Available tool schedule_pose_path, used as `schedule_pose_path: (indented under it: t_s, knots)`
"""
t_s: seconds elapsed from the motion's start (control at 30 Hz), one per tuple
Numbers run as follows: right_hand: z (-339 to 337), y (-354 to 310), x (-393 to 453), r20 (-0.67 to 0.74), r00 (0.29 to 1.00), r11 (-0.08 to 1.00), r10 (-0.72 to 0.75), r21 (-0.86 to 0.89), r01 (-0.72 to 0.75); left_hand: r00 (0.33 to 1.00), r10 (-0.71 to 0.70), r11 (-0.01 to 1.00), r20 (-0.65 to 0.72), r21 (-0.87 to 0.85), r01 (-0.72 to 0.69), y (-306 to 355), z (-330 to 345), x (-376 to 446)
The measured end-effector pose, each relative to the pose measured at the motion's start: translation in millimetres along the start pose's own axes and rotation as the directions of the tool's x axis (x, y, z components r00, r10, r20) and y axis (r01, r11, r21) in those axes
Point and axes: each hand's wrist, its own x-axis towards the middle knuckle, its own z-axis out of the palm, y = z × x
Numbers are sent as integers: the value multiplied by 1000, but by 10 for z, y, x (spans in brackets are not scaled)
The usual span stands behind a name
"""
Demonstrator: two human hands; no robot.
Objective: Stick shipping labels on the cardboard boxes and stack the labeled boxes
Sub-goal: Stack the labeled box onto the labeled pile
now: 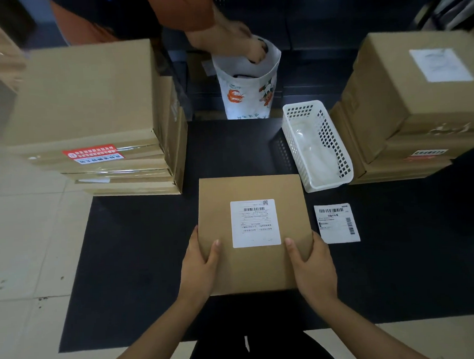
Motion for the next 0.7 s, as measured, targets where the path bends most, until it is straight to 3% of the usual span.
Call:
schedule_pose_path:
  t_s: [0.37,0.7]
  knots:
    - [-246,-341,44,-103,995,999,1,45,4,994,105,994,3,-19,-105,466,-133,105]
    - [-764,-237,162,-129,991,997,-29,72,38,989,139,989,-45,-52,-141,840,243,-138]
